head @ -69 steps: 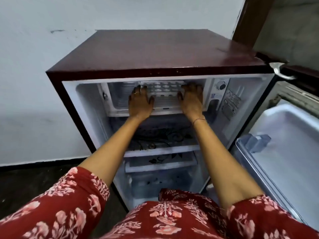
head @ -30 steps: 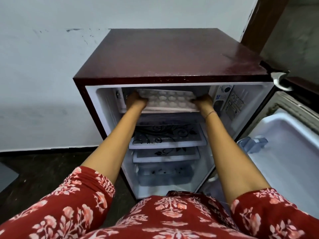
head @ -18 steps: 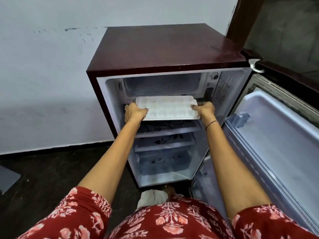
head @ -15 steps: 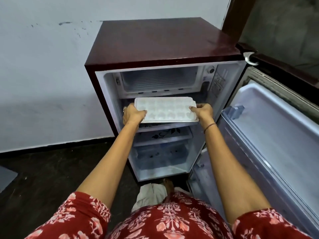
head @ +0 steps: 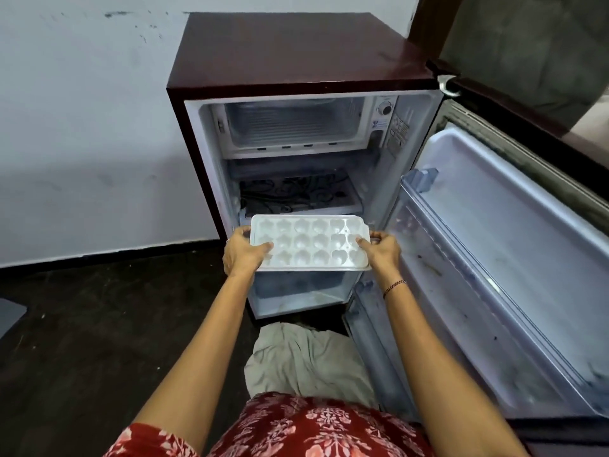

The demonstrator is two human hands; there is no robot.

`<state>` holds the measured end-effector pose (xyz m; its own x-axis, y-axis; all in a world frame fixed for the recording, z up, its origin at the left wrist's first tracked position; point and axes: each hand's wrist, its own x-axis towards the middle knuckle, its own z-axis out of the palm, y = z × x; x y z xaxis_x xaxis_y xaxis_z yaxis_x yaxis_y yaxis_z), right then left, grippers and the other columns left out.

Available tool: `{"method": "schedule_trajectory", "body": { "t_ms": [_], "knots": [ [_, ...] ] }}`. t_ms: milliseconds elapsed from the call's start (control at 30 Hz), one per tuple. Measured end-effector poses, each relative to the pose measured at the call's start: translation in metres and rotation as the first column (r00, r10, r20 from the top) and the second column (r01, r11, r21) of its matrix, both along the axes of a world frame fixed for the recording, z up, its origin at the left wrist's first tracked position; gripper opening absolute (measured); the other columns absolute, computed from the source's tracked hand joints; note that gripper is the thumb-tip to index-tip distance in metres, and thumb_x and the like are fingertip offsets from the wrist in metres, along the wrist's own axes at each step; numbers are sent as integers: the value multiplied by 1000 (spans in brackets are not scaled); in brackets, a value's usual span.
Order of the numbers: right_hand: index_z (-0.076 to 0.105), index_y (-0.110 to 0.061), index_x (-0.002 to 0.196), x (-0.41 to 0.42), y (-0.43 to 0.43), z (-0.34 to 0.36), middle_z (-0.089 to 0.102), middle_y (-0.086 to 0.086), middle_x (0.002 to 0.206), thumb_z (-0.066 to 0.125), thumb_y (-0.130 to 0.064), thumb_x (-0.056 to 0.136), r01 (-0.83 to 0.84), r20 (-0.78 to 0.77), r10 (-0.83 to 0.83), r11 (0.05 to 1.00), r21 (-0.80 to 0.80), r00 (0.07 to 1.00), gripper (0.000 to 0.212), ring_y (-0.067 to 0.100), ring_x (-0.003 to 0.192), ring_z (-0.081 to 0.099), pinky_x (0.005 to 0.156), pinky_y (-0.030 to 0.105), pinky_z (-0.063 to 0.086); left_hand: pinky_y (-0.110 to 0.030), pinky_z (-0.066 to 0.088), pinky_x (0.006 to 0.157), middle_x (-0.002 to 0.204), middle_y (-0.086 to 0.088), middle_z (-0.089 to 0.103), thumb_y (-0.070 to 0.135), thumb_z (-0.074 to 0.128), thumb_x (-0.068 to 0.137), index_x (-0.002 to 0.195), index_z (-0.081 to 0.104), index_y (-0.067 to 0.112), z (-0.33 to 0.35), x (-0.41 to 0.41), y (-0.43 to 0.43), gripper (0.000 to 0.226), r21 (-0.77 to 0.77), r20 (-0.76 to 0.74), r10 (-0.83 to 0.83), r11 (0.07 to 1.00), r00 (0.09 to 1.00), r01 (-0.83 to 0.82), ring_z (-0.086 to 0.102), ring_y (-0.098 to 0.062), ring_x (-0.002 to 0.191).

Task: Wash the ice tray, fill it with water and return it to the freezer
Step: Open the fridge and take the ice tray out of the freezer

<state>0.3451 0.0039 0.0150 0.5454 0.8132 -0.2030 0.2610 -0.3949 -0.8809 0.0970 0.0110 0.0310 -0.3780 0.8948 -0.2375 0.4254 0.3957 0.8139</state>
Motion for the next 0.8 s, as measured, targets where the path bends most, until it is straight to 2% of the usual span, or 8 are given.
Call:
{"method": "schedule_trajectory", "body": {
  "t_ms": [167,267,367,567,700,800],
  "knots": [
    [59,-12,96,0,-51,-8,62,5,87,76,-22,77,-28,-65,29,1000,10,997,27,21,80,59,72,32,49,-41,50,85,116,-5,63,30,79,70,120,54,21,-4,0,-54,56,-32,-25,22,999,999,-22,61,-27,103],
    [56,-17,93,5,-90,-12,66,6,91,76,-24,78,-15,-94,14,1000,-1,995,25,24,85,65,81,40,55,-36,48,80,114,-3,64,30,79,71,120,55,20,-5,3,-91,55,-61,-21,24,998,999,-26,61,-26,101],
    [57,-17,94,9,-128,-19,68,8,95,76,-24,77,-9,-97,8,1000,-8,995,26,27,89,66,84,44,54,-36,49,79,112,-2,66,30,79,71,119,56,19,-9,7,-129,54,-72,-7,21,997,1000,-22,63,-25,98],
    [59,-12,97,18,-202,-32,64,5,89,76,-22,78,-4,-107,-1,999,-43,994,28,24,86,64,85,41,53,-40,52,81,106,-3,66,25,78,72,115,56,17,-21,12,-200,50,-92,6,-1,996,1000,2,63,-25,95],
    [59,-9,98,19,-249,-41,61,4,82,77,-20,77,40,-115,-46,998,-51,992,29,20,78,58,78,36,52,-44,53,82,102,-2,66,22,76,74,111,57,19,-30,14,-226,41,-110,9,-39,993,999,40,64,-26,93],
    [56,-11,93,20,-281,-50,56,-4,69,77,-17,77,96,-87,-101,994,-60,991,27,20,74,55,71,31,46,-44,53,82,106,-3,66,21,76,74,108,56,20,-36,17,-236,39,-123,-16,-123,985,992,120,64,-27,94]
  ]
}}
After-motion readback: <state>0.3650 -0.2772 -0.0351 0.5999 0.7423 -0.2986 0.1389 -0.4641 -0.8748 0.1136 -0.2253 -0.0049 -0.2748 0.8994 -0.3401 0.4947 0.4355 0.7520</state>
